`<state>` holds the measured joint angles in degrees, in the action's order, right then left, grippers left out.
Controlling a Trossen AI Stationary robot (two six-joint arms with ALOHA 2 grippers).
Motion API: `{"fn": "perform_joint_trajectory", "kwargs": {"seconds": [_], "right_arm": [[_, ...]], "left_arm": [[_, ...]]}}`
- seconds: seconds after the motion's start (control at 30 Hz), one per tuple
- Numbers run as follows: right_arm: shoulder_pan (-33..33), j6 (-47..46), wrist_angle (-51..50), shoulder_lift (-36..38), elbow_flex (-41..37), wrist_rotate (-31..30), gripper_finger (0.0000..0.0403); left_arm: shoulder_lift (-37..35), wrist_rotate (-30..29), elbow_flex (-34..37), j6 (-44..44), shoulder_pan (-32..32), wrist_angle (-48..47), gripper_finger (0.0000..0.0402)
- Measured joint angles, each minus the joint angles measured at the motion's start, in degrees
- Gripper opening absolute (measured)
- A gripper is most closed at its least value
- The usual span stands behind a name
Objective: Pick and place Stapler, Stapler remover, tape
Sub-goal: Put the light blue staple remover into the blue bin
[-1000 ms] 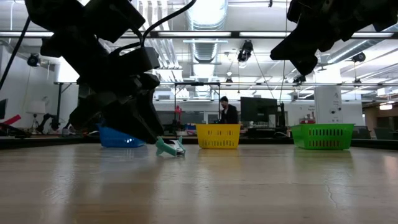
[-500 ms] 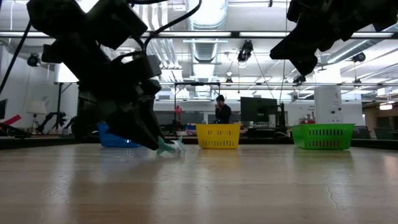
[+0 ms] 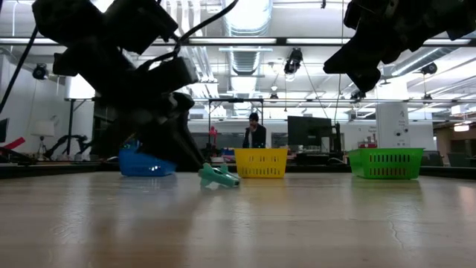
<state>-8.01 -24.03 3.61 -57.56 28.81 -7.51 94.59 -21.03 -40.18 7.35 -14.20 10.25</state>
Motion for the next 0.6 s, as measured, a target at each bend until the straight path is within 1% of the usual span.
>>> {"fn": "perform_joint_trajectory", "kwargs": {"seconds": [0.13, 0.4, 0.6], "right_arm": [[0.0, 0.0, 0.1, 0.0, -0.1, 0.0, 0.0034], [0.0, 0.0, 0.2, 0.0, -0.1, 0.0, 0.0034], [0.0, 0.0, 0.5, 0.0, -0.1, 0.0, 0.0034]], "left_arm": [[0.0, 0.1, -0.9, -3.4, 0.0, 0.4, 0.0083], [0.0, 0.6, -1.1, -3.2, -0.2, 0.8, 0.0083], [3.7, 1.9, -2.3, -2.4, -0.3, 4.2, 0.0083]]}}
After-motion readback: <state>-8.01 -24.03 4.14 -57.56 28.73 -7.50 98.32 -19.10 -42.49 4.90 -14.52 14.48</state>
